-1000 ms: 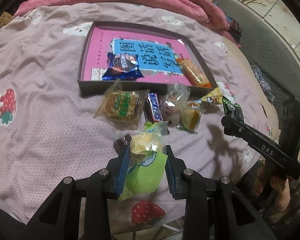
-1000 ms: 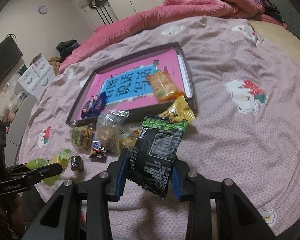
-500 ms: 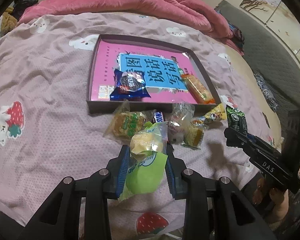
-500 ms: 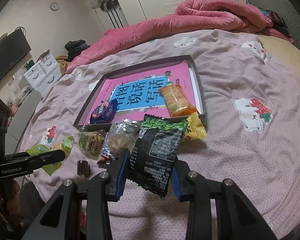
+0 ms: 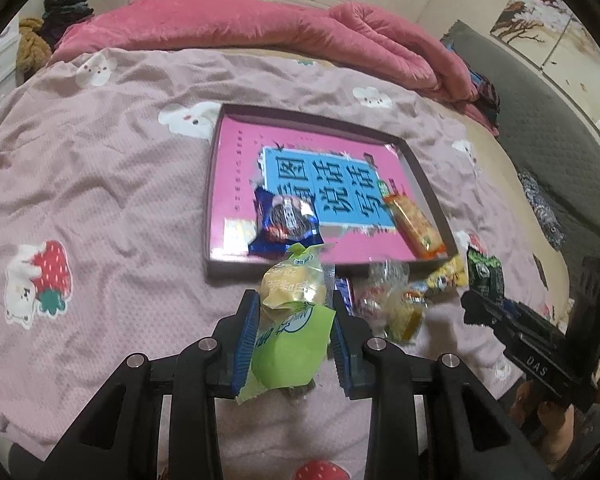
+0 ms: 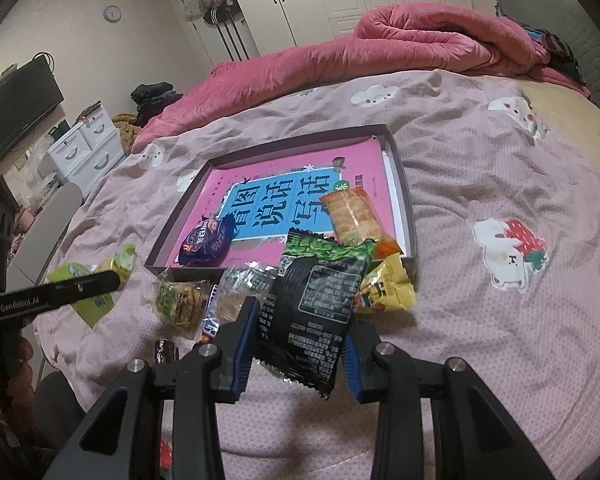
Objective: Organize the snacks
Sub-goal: 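Carry green pack over pink tray with left gripper while right brings black pack over it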
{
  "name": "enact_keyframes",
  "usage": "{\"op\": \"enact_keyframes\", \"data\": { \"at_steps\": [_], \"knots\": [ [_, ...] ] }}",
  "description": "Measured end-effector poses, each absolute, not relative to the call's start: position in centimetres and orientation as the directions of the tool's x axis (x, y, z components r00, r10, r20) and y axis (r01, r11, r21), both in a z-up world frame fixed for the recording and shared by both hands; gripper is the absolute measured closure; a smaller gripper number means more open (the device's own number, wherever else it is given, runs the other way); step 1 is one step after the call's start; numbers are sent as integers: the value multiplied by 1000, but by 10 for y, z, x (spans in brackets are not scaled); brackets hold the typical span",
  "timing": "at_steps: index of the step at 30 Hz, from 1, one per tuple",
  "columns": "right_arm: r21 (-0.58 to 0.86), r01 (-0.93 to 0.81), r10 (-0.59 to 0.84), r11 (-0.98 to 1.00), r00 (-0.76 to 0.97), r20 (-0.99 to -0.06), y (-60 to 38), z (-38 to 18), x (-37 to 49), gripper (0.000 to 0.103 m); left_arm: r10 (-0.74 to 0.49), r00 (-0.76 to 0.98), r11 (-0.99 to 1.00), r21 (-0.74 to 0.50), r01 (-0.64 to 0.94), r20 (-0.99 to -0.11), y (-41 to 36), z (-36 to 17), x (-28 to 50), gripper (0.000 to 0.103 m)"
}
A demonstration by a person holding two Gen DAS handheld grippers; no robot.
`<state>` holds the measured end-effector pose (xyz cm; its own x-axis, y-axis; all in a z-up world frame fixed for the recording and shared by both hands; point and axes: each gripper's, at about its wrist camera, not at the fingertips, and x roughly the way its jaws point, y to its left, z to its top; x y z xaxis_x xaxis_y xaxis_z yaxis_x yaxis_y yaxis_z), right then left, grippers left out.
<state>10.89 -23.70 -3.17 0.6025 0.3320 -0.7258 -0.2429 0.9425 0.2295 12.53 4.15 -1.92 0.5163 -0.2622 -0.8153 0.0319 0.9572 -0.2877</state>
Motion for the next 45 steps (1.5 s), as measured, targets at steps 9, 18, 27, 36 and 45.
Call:
{"op": "enact_keyframes", "data": {
  "at_steps": [9, 18, 27, 36, 45],
  "knots": [
    [226, -238, 326, 945, 608, -724, -236, -30, 122, 65, -247, 551, 959, -282, 21, -798, 44, -11, 149, 68],
    [209, -257, 327, 944, 620, -713, -227, -24, 140, 65, -224, 575, 961, -277, -5, -787, 51, -10, 167, 68],
    [200, -247, 314, 948, 629, -711, -224, -20, 171, 65, -211, 571, 964, -264, -11, -794, 52, -18, 192, 68],
    [210, -234, 311, 949, 598, -739, -218, -34, 205, 65, -180, 523, 974, -225, -23, -833, 47, -42, 223, 68],
    [225, -259, 334, 939, 539, -773, -199, -57, 221, 65, -157, 478, 982, -190, -20, -864, 38, -68, 236, 68]
  ]
}}
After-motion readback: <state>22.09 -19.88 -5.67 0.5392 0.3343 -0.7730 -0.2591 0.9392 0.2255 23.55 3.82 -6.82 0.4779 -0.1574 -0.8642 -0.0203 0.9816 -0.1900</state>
